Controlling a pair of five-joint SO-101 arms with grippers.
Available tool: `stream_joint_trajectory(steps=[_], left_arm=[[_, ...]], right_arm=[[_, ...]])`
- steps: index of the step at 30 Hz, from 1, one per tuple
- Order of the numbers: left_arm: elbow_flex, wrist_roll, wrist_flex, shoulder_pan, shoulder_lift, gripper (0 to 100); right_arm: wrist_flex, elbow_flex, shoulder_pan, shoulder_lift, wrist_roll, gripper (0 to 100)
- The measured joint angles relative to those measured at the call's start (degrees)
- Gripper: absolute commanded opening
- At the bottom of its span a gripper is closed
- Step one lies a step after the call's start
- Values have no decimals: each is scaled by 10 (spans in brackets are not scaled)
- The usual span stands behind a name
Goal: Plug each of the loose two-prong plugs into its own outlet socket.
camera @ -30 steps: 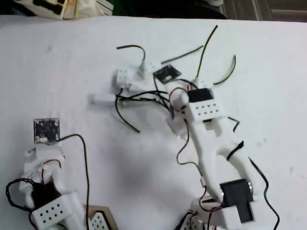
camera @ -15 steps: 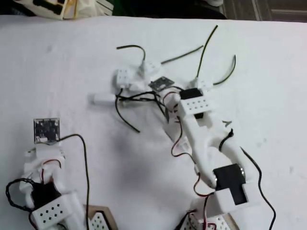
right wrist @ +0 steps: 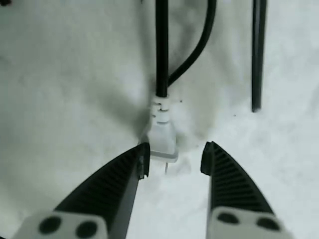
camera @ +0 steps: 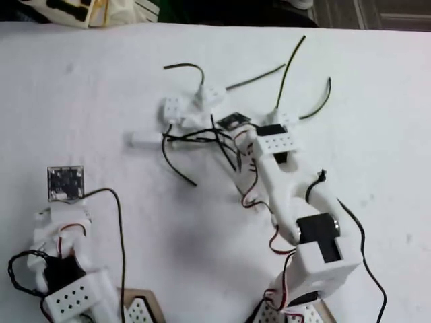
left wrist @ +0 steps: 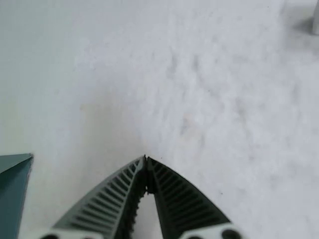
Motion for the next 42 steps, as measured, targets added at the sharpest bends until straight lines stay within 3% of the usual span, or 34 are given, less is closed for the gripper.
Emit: stream_joint_trajectory(steps=[6, 15, 42], left_arm=[[0, 0, 0, 0, 0, 23], [0, 0, 0, 0, 0, 23], [0, 0, 0, 11, 0, 24]], right_arm=[[-9, -1, -40, 18, -25, 171], [-20, -3, -47, 19, -35, 15], [104, -3, -52, -18, -2, 18]])
